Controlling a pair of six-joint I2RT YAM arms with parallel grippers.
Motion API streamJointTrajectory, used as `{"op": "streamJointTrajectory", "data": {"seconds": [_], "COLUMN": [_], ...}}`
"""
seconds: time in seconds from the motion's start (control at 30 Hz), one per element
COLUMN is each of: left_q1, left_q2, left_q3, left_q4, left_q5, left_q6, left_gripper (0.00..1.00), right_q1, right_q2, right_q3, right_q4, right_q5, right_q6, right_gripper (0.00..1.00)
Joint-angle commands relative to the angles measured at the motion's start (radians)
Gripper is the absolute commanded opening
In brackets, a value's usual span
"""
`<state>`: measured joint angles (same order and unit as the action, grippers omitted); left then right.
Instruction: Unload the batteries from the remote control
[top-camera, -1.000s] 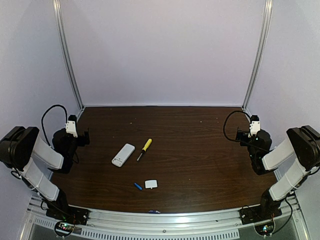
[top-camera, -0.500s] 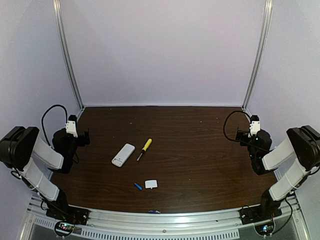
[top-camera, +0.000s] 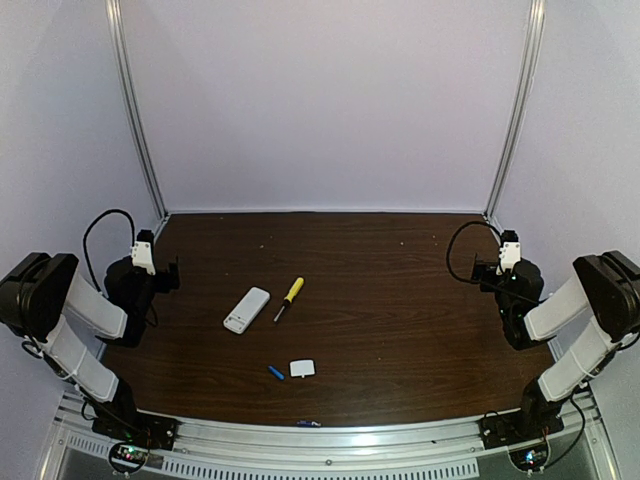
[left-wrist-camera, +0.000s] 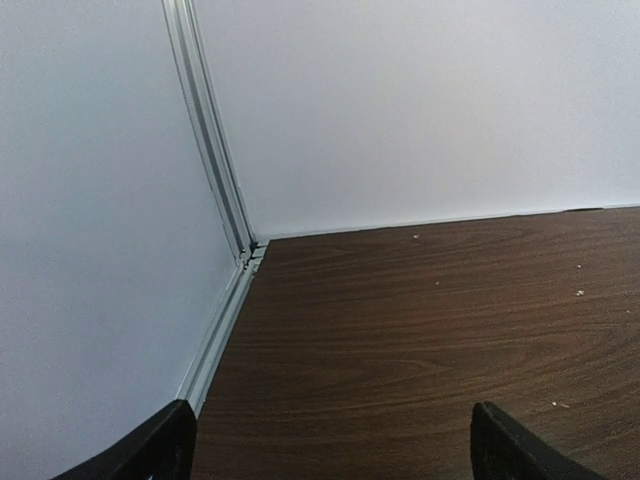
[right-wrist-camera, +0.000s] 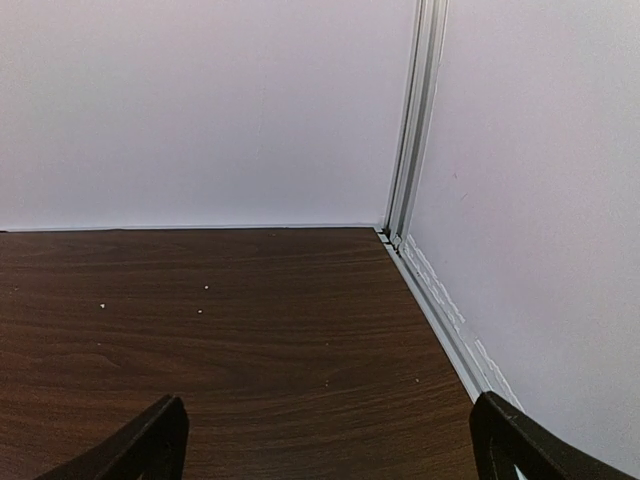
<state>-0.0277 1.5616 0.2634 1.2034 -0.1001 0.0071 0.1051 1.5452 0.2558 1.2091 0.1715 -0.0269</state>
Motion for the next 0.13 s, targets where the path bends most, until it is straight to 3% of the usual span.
{"op": "streamJointTrajectory", "data": {"seconds": [0.0,0.1], "left_q1": [0.005,0.005], "left_q2": [0.006,0.006], "left_q3": [-0.001,-0.001], "left_q4": [0.036,0.035], "left_q5": [0.010,0.010], "left_q6": [0.012,0.011], "left_gripper": [0.97,0.97], "right_q1": [-0.007,-0.007], "right_q2": [0.010,0.011], "right_q3": [0.016,0.013], "right_q4": [0.005,0.007], "right_q5": [-0.013,-0.013], "right_q6": [0.012,0.012], "right_gripper": [1.00,1.00]}}
